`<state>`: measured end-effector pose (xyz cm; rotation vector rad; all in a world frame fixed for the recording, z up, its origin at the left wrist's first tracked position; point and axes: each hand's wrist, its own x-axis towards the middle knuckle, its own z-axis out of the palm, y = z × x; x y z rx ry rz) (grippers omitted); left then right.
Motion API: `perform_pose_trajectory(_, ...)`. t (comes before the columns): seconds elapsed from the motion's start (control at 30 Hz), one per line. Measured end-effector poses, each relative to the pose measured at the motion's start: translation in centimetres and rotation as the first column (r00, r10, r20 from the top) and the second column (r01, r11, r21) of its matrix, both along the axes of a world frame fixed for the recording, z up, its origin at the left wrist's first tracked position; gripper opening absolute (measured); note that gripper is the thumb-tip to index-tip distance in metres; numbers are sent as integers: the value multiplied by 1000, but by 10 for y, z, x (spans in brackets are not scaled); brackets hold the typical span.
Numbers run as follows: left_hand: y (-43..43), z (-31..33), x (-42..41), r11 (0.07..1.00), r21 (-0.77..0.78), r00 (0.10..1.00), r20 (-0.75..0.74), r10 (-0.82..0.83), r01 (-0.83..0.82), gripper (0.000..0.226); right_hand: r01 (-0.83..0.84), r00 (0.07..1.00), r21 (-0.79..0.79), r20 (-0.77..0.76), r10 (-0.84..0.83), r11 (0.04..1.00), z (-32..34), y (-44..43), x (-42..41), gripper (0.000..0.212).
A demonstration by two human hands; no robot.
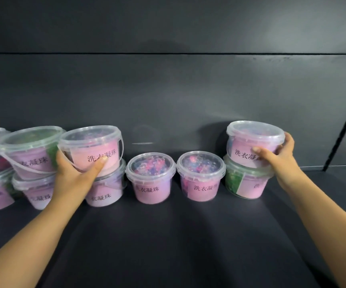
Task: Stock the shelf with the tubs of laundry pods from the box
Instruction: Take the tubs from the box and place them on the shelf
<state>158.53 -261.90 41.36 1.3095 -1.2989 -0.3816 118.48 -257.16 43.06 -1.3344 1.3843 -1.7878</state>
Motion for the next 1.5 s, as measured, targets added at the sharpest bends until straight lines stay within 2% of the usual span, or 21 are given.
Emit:
perform_pose_trajectory(0.07,-1,0,4,1000,9,1000,4,-11,11,83,-52,999,7,-7,53,999,-1,2,-5,113)
perform_pose_trajectory(0.1,-1,1,5,1000,14,1000,2,-18,18,85,-71,997,15,-12,71,997,-2,3,-7,107)
perform_pose_trajectory(0.17,-1,2,6,999,23,999,2,-34,34,88,-84,996,-5,-30,83,996,-4,3,-11,66)
perform_pose_trajectory(0.2,-2,3,7,999,40,999,8,-37,37,86,-78,996,-14,-34,77,997,-6,2,-13,53)
perform_pose_trajectory(0.23,-2,4,7,998,55,999,18,-39,38,82,-80,996,-18,-46,79,997,-6,1,-15,49)
perform_pose_trajectory(0.4,-5,6,10,995,92,998,46,-34,30,70,-91,993,-23,-78,89,996,-10,0,-20,48)
perform_pose_trajectory(0.5,-5,7,14,987,128,995,11,-102,100,64,-111,993,-51,-57,108,993,-13,0,-21,45)
perform_pose_trajectory(0.57,-6,6,14,983,135,992,-59,-115,122,67,-129,991,-51,-34,127,990,-14,2,-21,35)
perform_pose_trajectory(0.6,-6,6,13,982,141,990,-93,-110,122,68,-138,990,-35,-20,137,990,-14,3,-19,34)
perform_pose_trajectory(0.7,-8,3,14,981,146,989,-101,-111,125,67,-81,997,-26,-7,81,996,-16,5,-14,98)
perform_pose_trajectory(0.77,-11,0,19,983,134,990,-84,-114,125,62,-32,999,-48,-3,32,998,-17,5,-10,110)
perform_pose_trajectory(0.93,-13,-6,28,978,113,983,-68,-170,177,55,-1,999,-65,-49,-2,998,-22,5,-6,104)
perform_pose_trajectory(1.1,-9,-9,27,987,56,988,-37,-147,149,52,-22,992,-95,-123,10,995,-24,5,-4,56)
perform_pose_trajectory(1.23,7,-10,15,997,22,995,-65,-74,76,59,30,987,-106,-155,-46,994,-20,12,3,56)
perform_pose_trajectory(1.33,28,-8,9,999,28,998,-53,37,-36,75,187,961,-56,-195,-195,981,-18,25,12,52)
perform_pose_trajectory(1.4,47,-2,4,996,-1,996,6,93,-93,65,300,929,7,-232,-290,954,-16,42,18,52)
perform_pose_trajectory(1.5,95,10,-16,993,-21,991,67,-115,117,30,405,879,63,-300,-369,912,-14,90,30,42)
